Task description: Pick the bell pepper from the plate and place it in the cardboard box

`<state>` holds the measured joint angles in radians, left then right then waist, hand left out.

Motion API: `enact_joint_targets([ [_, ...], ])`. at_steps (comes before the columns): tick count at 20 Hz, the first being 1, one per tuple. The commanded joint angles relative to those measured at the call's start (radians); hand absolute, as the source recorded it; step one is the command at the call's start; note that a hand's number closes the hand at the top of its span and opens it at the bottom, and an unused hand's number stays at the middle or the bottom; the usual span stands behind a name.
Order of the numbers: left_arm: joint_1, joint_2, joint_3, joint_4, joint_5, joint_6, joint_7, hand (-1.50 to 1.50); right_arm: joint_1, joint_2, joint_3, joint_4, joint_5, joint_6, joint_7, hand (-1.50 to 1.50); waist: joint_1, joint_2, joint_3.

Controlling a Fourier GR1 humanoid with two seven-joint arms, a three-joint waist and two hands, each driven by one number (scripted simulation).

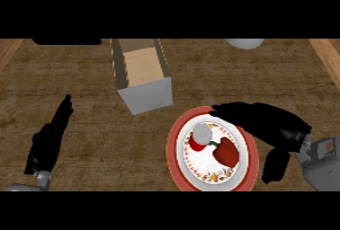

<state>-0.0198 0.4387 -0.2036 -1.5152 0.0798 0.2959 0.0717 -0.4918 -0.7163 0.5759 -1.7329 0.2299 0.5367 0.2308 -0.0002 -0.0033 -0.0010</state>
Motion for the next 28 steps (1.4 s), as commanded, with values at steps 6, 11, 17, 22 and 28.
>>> enact_joint_targets([
  [6,0.033,-0.046,0.035,-0.012,-0.053,-0.036,-0.006,0.00,0.129,0.136,0.009,-0.029,0.217,0.020,0.085,-1.50,0.003,0.003,0.001],
  [11,0.026,-0.060,0.069,-0.003,-0.076,-0.064,0.000,0.00,0.187,0.110,-0.061,-0.037,0.283,0.071,0.027,-1.50,0.001,0.002,0.001],
  [17,0.014,-0.063,0.109,-0.054,-0.091,-0.102,0.047,0.00,0.199,0.182,-0.069,0.100,0.420,0.013,-0.107,-1.50,0.004,0.003,0.001],
  [22,-0.021,-0.136,0.128,0.053,-0.136,-0.118,-0.002,0.00,0.217,0.257,-0.105,0.085,0.485,0.073,-0.108,-1.50,0.001,0.003,0.001],
  [28,-0.010,-0.142,0.163,-0.022,-0.152,-0.164,0.050,0.00,0.201,0.340,-0.157,0.093,0.539,0.120,-0.111,-1.50,0.003,0.003,0.001],
])
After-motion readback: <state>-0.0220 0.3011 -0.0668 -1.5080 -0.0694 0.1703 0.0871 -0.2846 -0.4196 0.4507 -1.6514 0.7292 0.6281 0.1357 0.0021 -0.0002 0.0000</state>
